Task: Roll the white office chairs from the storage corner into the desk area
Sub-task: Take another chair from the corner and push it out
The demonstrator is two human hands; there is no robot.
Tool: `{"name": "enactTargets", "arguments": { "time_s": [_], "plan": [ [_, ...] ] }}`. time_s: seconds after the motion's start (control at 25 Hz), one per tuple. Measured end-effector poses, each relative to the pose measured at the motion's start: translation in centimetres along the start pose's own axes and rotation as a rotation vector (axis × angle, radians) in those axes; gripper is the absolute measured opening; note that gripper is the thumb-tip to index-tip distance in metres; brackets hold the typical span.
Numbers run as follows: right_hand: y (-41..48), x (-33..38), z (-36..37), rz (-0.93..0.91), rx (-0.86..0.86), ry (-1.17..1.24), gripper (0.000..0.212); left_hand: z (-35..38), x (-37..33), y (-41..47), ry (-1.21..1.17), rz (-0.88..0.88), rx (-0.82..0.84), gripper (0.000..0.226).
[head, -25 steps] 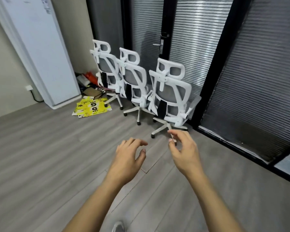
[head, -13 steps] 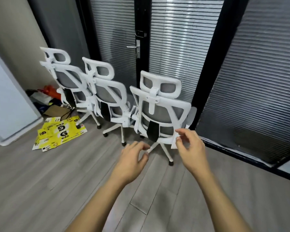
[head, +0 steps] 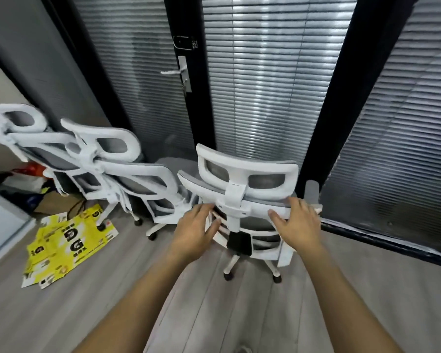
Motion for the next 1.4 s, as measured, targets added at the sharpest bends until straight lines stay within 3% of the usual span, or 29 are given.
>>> {"name": "enactTargets", "arguments": {
  "time_s": [0.12, 0.24, 0.64, 1.04, 1.4],
  "plan": [
    [2.9, -1.5, 2.1, 0.041, 0.105, -0.156, 0.075, 0.6, 2.6, 6.7, 0.105, -0.012, 0.017, 0.066],
    [1.9, -1.9, 2.6, 0.017, 0.036, -0.187, 0.071, 2.1, 5.5, 11.3, 0.157, 0.080, -0.023, 0.077],
    [-11.0, 1.0, 2.7, 0.267, -0.257, -0.162, 0.067, 4.7, 6.6, 10.9, -0.036, 0.478, -0.013, 0.055],
    [-31.8, -1.1, 1.2, 0.704, -0.580, -0.275, 0.064, 13.2, -6.4, 1.8, -0.080, 0.929, 0.318, 0.048],
    [-53.0, -9.9, -4.0, 1.055, -0.759, -0.382, 0.061, 24.9, -25.1, -17.2, -0.076, 1.288, 0.538, 0.056]
  ]
}}
Point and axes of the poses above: each hand's wrist, its own y-axis towards the middle knuckle, its own z-axis out of the palm, x = y × z, the point moved 2 cm from there along y, towards the middle knuckle, and after that the axes turned 10 degrees about -z, right-handed, at the moved point
